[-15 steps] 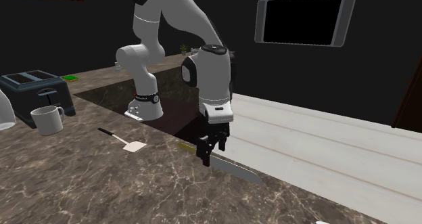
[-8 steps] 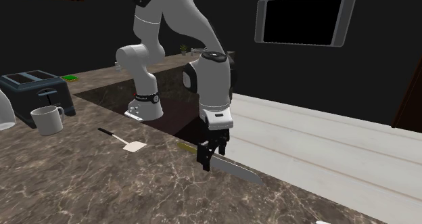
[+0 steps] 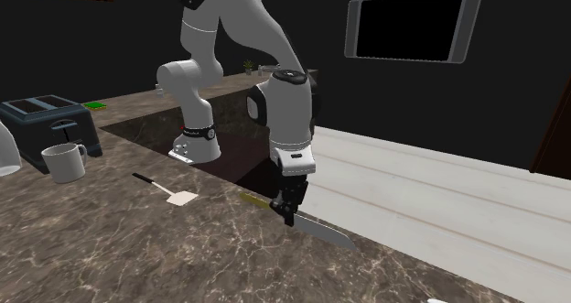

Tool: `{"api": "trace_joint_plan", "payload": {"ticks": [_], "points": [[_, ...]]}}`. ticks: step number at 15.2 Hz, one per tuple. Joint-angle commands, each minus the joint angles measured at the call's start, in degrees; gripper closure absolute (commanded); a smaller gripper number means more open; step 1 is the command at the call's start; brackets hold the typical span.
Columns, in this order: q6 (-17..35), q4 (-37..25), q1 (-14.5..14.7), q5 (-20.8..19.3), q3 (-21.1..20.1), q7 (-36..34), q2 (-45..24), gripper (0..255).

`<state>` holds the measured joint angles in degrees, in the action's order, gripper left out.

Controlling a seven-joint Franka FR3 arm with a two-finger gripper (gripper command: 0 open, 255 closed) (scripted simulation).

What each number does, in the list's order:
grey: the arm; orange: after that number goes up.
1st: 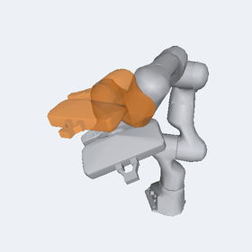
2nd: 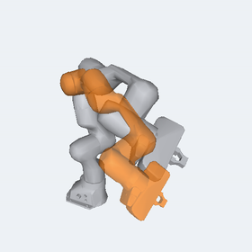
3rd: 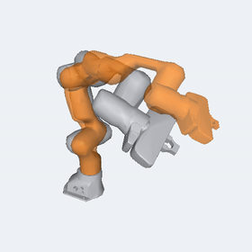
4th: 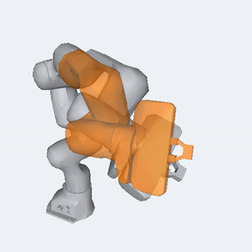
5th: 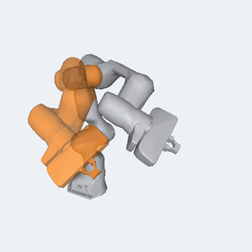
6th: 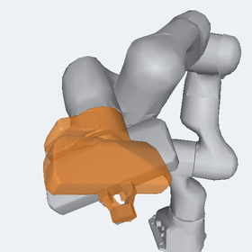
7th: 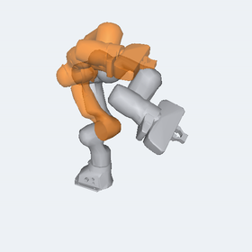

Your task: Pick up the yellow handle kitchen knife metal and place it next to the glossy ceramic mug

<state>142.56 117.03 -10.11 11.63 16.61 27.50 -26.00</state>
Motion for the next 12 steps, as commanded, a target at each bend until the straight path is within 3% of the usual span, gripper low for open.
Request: {"api": "trace_joint_plan", "payload": {"ticks": [1, 12], "points": [[0.0, 0.0, 0.0, 0.0, 0.0, 0.0, 0.0, 255], [-4.1, -0.2, 0.9, -1.9, 1.2, -1.3, 4.0, 255]]}}
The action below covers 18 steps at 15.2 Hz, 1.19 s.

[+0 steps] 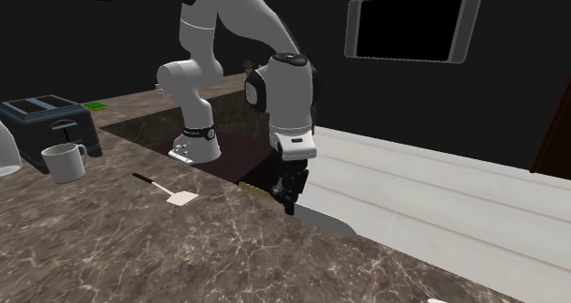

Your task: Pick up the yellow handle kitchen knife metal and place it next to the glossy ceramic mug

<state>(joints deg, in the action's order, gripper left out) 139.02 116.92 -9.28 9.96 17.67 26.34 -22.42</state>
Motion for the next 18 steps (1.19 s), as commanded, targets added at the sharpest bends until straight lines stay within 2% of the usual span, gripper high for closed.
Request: {"api": "trace_joint_plan", "payload": {"ticks": [1, 18], "points": [[-1.2, -0.2, 0.2, -0.5, 0.3, -0.3, 1.0, 255], [-12.1, -3.6, 1.5, -4.5, 2.0, -2.9, 9.0, 255]]}}
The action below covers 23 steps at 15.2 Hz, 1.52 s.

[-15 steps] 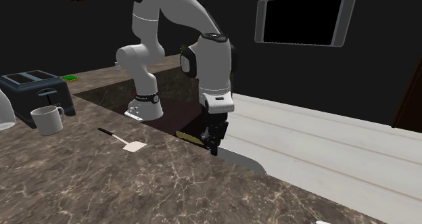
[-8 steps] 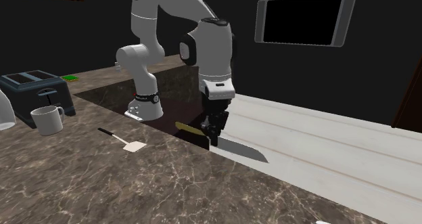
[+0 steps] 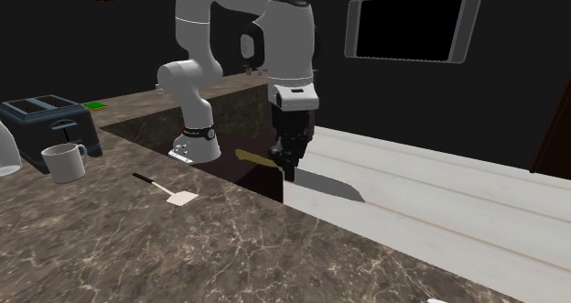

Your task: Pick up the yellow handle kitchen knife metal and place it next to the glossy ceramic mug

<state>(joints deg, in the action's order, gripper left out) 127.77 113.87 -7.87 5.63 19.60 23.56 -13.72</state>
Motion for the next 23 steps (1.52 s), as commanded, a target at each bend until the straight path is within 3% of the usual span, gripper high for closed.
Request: {"api": "trace_joint_plan", "payload": {"ticks": [1, 8, 15, 23], "points": [[-1.5, -0.8, 0.1, -0.4, 0.1, -0.3, 0.7, 255], [-6.3, -3.3, 0.3, -1.5, 0.4, -1.0, 3.1, 255], [-3.3, 9.3, -2.5, -5.5, 3.8, 3.5, 13.4, 255], [-2.0, 19.6, -7.5, -11.0, 8.3, 9.4, 23.5, 255]]}}
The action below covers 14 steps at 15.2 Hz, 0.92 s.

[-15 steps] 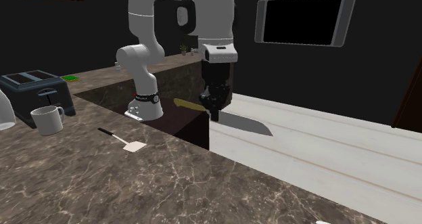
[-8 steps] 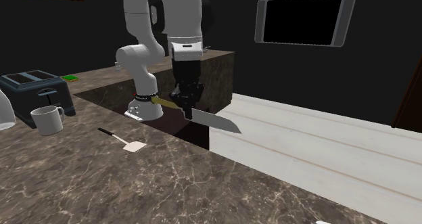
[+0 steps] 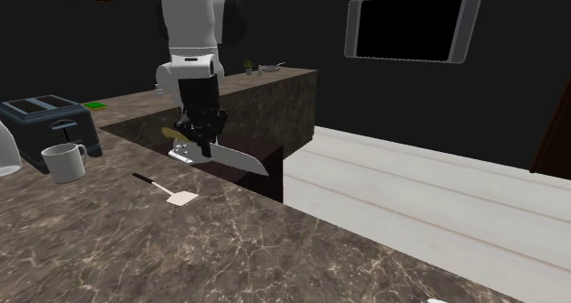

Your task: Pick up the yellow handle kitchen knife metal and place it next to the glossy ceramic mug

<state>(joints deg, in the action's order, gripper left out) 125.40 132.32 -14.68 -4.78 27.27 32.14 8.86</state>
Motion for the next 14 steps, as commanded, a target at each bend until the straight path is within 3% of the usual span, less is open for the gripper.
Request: {"api": "trace_joint_plan", "payload": {"ticks": [1, 14], "points": [[0.4, 2.2, -1.4, -1.4, 1.2, 1.7, 2.0, 255], [-1.0, 9.0, -11.7, -10.4, 11.1, 15.4, 12.4, 255]]}}
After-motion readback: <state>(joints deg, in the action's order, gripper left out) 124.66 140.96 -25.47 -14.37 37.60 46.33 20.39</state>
